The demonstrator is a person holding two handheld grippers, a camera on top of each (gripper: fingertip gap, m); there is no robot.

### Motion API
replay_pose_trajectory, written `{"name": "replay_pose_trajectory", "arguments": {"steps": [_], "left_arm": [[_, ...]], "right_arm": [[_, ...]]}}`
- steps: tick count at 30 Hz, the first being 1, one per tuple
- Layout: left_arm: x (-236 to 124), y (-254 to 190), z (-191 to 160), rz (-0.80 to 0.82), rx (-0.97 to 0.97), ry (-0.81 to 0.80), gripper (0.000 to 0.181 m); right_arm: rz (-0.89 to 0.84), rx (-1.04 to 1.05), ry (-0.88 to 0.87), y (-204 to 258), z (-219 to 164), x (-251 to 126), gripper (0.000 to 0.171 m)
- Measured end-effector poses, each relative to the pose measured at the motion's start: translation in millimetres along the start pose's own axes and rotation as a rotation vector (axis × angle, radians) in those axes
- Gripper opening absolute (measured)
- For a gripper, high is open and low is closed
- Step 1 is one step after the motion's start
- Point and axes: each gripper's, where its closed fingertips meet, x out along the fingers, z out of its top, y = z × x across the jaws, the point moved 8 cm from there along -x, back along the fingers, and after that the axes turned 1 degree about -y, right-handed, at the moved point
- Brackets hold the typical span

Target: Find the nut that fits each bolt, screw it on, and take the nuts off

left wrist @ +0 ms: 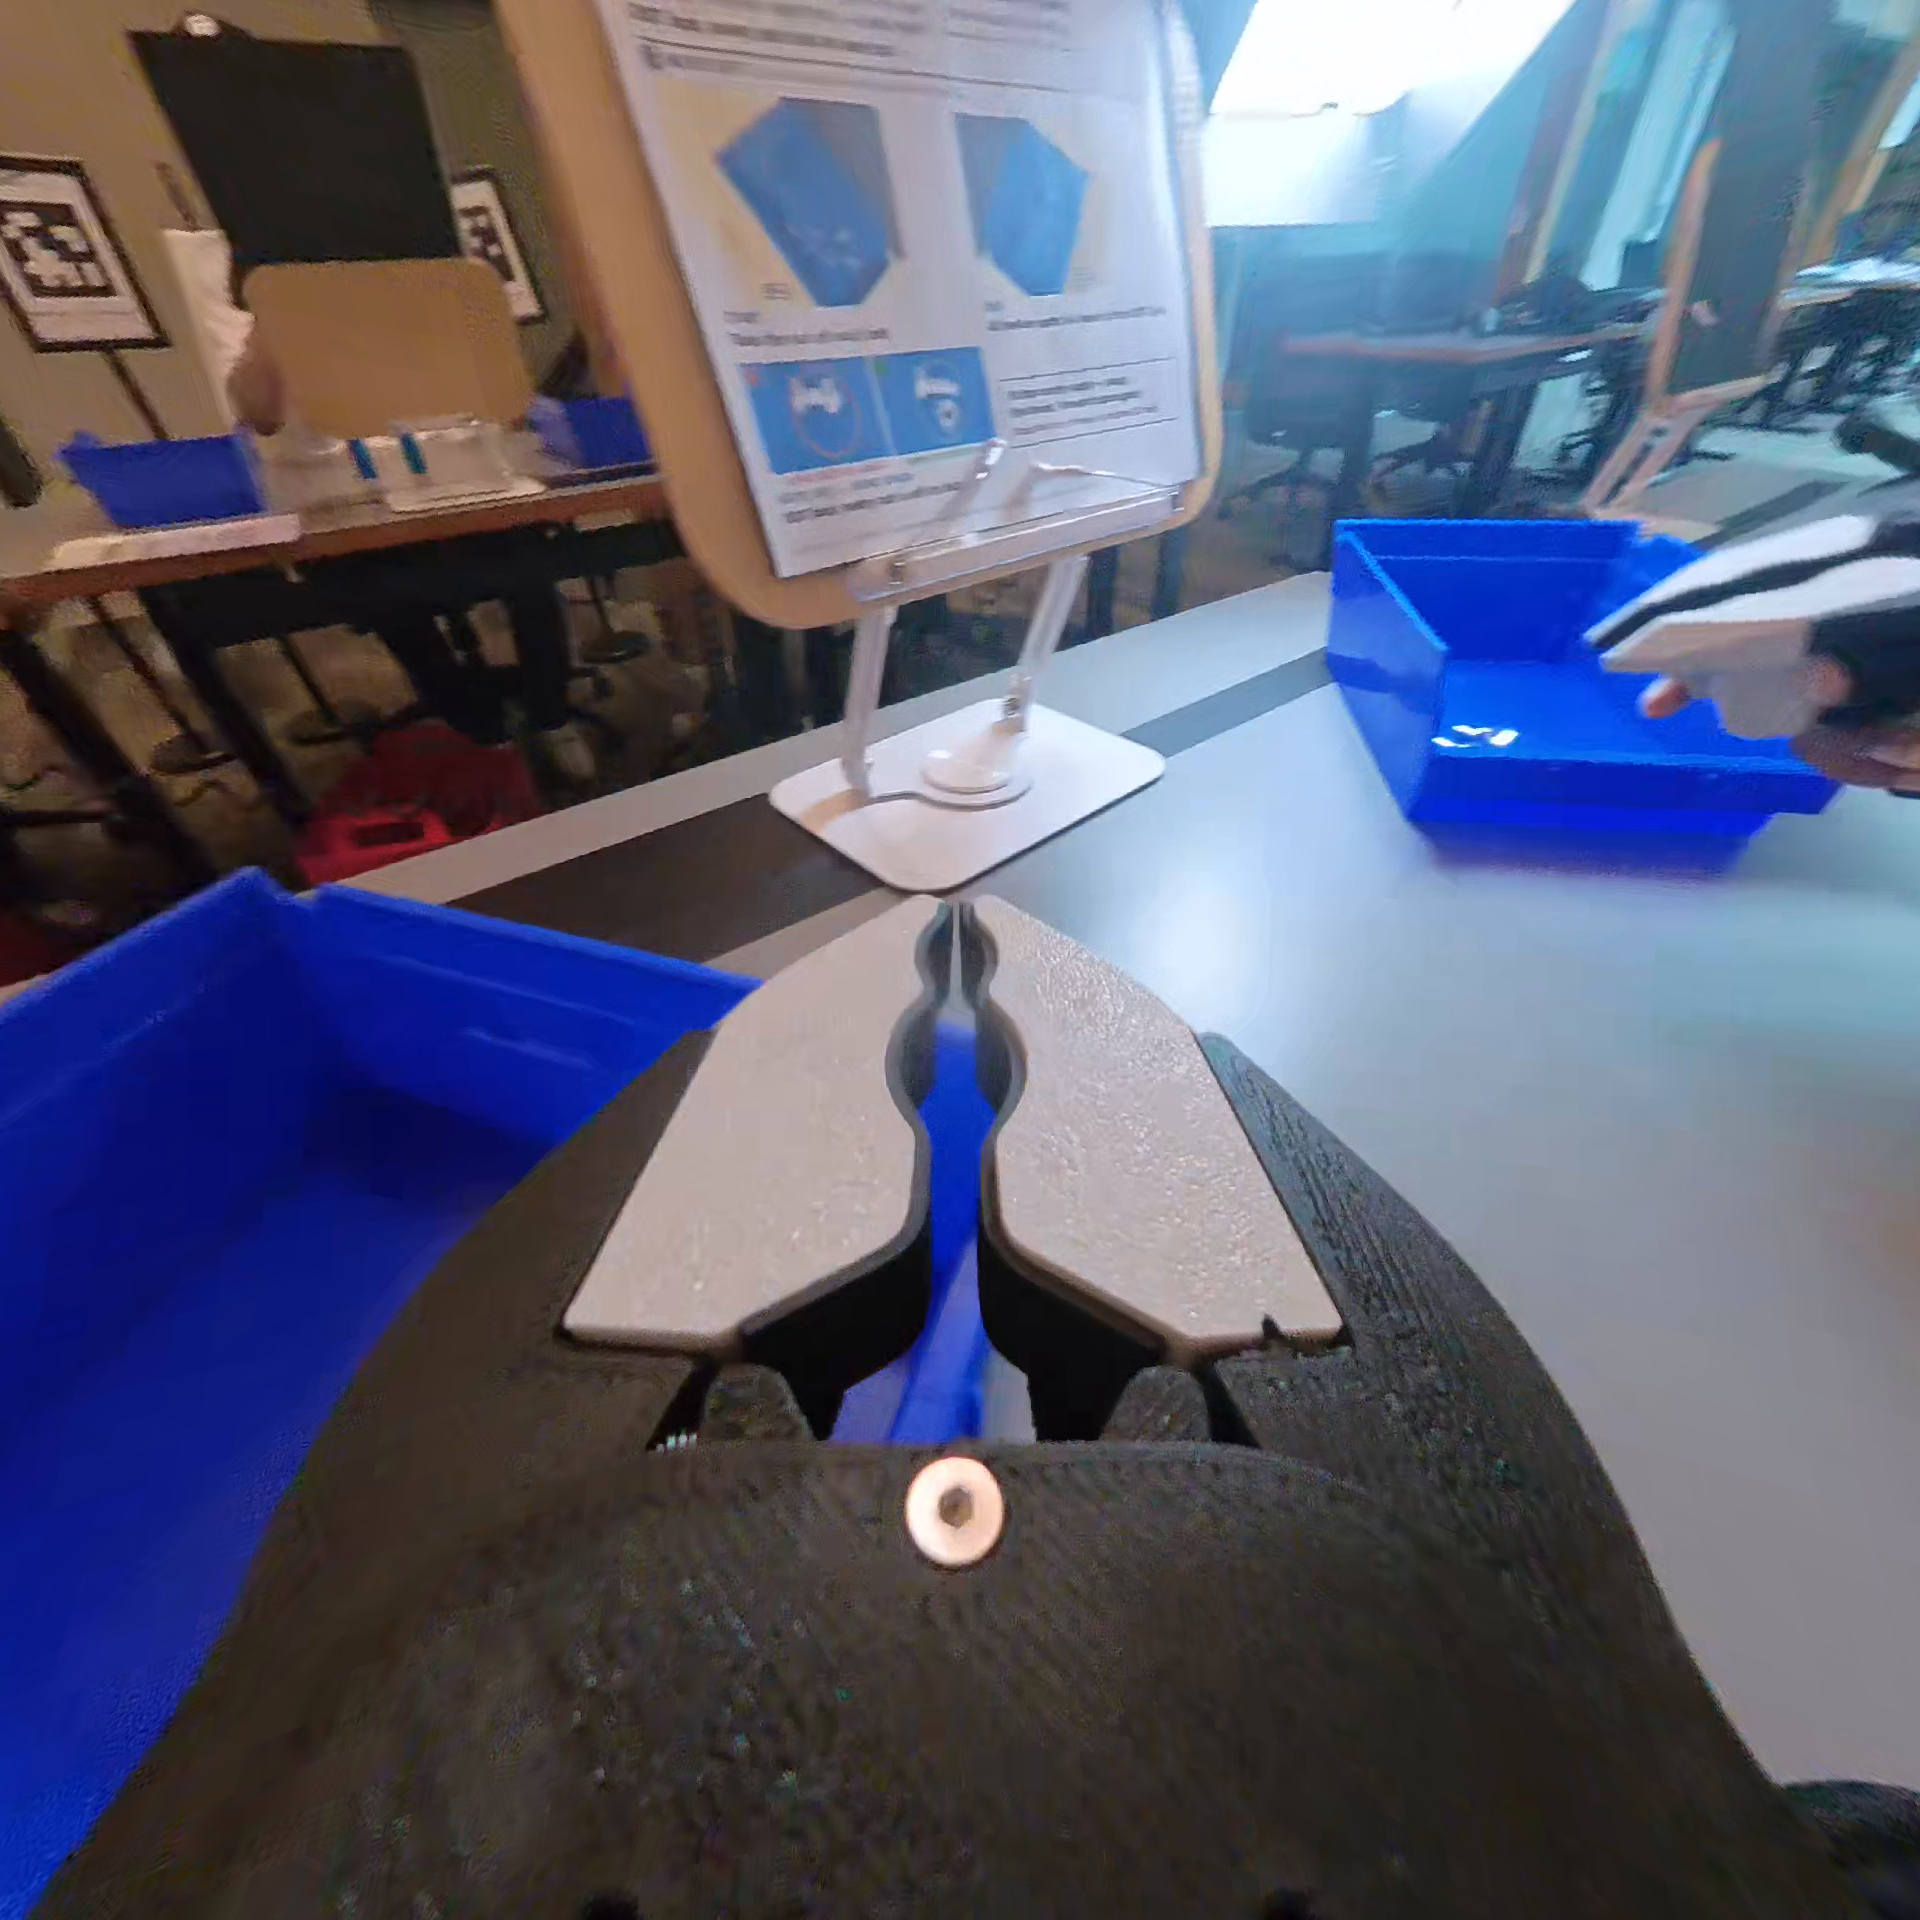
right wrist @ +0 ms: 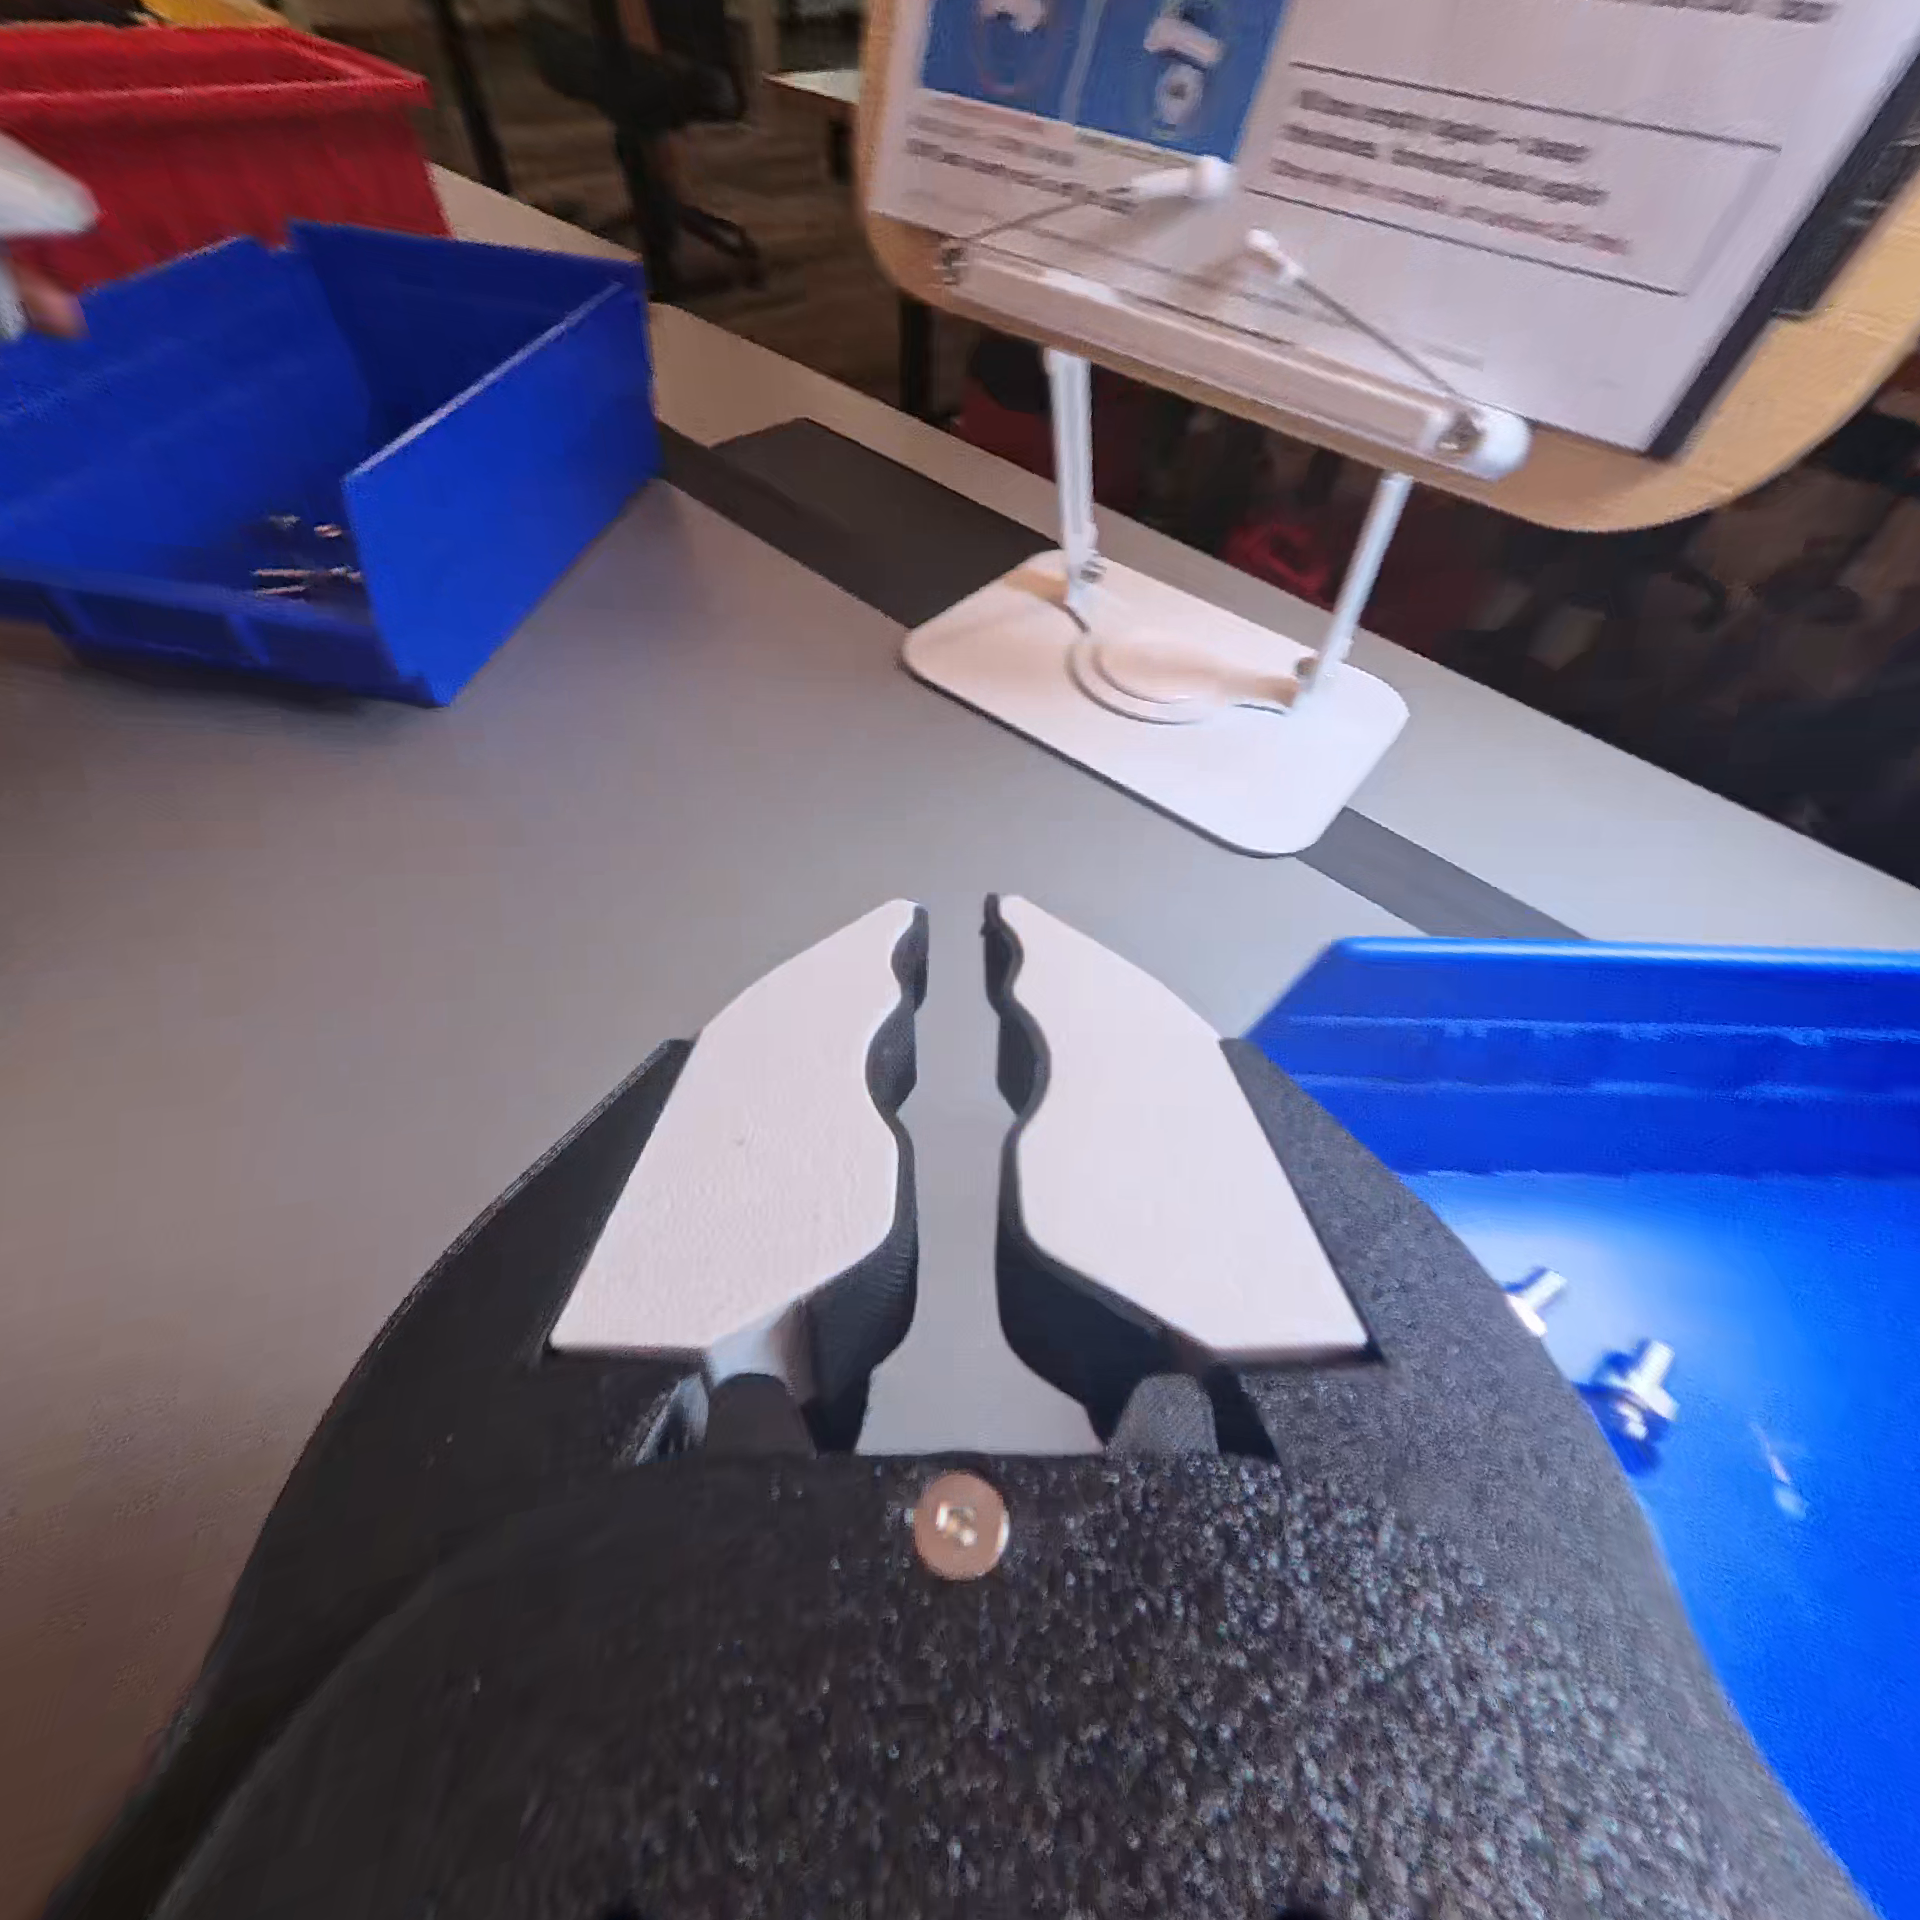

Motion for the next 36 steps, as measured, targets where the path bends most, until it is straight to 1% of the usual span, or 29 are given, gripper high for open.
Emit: {"name": "replay_pose_trajectory", "arguments": {"steps": [1, 2, 6, 9, 13, 15, 22, 27, 30, 33, 36], "left_arm": [[-4.9, 15.4, 6.0, 0.044, 0.007, 0.024, 0.001], [-8.0, 28.9, 11.1, 0.064, 0.017, 0.063, 0.001], [-3.5, 73.1, 16.4, 0.098, 0.056, 0.362, 0.003], [6.8, 90.5, -1.6, 0.03, 0.09, 0.709, 0.018], [15.5, 104.6, -39.4, -0.028, 0.226, 1.111, 0.019], [19.7, 111.2, -54.7, -0.037, 0.271, 1.234, 0.019], [43.3, 133.7, -85.5, -0.018, 0.372, 1.39, 0.026], [57.5, 136.4, -94.0, -0.027, 0.25, 1.386, 0.024], [63.0, 139.8, -94.5, 0.006, 0.225, 1.357, 0.017], [64.3, 140.7, -95.2, 0.024, 0.234, 1.341, 0.001], [62.3, 136.6, -101.2, 0.02, 0.285, 1.328, 0.001]], "right_arm": [[0.035, -0.025, -0.016, 14.1, -5.6, 3.5, 0.002], [0.062, -0.045, -0.03, 26.3, -11.6, 7.5, 0.0], [0.174, -0.093, -0.099, 60.9, -31.7, 22.2, 0.0], [0.22, -0.131, -0.097, 70.7, -38.9, 24.5, 0.0], [0.23, -0.132, -0.08, 68.3, -46.4, 21.6, 0.0], [0.238, -0.117, -0.082, 66.5, -48.2, 19.0, 0.0], [0.252, -0.109, -0.083, 66.2, -48.3, 16.3, 0.0], [0.259, -0.141, -0.073, 70.4, -49.7, 15.5, 0.0], [0.264, -0.152, -0.07, 72.2, -50.2, 15.4, 0.0], [0.266, -0.162, -0.068, 73.6, -50.5, 15.0, 0.0], [0.268, -0.17, -0.067, 74.5, -50.7, 14.8, 0.0]]}}
